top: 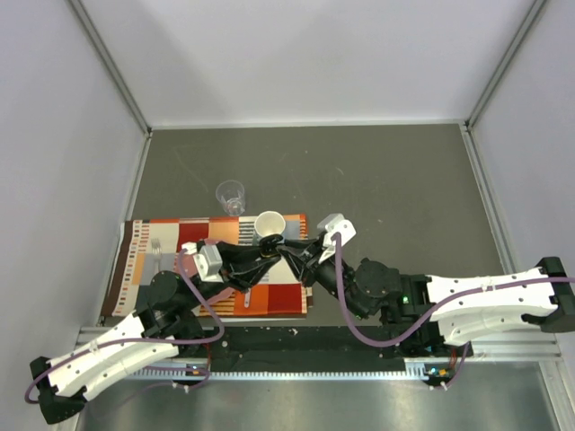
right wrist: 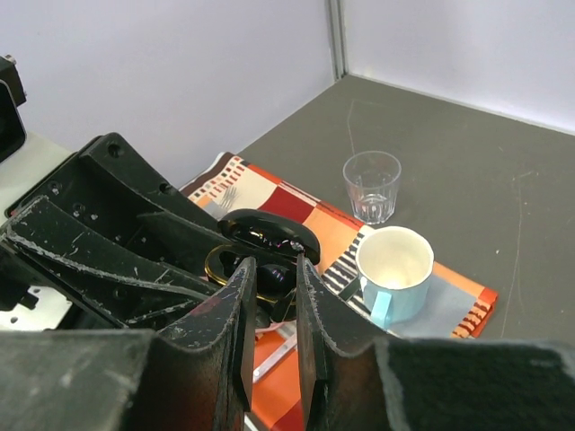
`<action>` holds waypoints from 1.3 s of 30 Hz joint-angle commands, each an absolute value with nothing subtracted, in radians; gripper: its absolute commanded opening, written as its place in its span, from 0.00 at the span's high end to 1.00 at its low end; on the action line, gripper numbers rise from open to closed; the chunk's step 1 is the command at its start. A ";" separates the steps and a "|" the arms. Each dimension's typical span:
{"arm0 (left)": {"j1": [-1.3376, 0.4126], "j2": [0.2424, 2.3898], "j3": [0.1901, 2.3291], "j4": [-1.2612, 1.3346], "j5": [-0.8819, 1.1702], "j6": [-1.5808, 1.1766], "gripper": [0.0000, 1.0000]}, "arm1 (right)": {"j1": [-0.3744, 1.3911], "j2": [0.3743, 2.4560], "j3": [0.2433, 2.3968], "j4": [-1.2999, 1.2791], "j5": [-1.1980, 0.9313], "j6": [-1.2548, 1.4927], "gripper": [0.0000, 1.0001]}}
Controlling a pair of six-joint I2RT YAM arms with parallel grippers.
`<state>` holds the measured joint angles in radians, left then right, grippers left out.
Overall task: Insert the wireless bluetooth earbuds into the charging case
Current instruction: Place the earbud in the charging case.
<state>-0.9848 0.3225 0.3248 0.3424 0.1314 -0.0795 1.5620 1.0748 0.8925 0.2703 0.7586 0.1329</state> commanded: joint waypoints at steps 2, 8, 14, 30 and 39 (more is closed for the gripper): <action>-0.988 0.319 0.324 0.391 0.160 -0.075 1.00 | 1.574 1.068 0.943 0.347 0.770 0.100 1.00; -0.988 0.324 0.319 0.373 0.150 -0.087 1.00 | 1.574 1.060 0.943 0.362 0.765 0.088 1.00; -0.988 0.324 0.322 0.396 0.178 -0.101 1.00 | 1.574 1.088 0.937 0.388 0.793 0.035 1.00; -0.988 0.307 0.321 0.436 0.175 -0.137 1.00 | 1.574 1.097 0.885 0.402 0.811 0.008 1.00; -0.988 0.299 0.321 0.445 0.160 -0.141 1.00 | 1.574 1.083 0.865 0.391 0.799 -0.035 1.00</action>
<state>-0.9848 0.3157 0.3233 0.3588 0.1631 -0.1291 1.5623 1.1080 0.8875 0.3790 0.7864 0.0071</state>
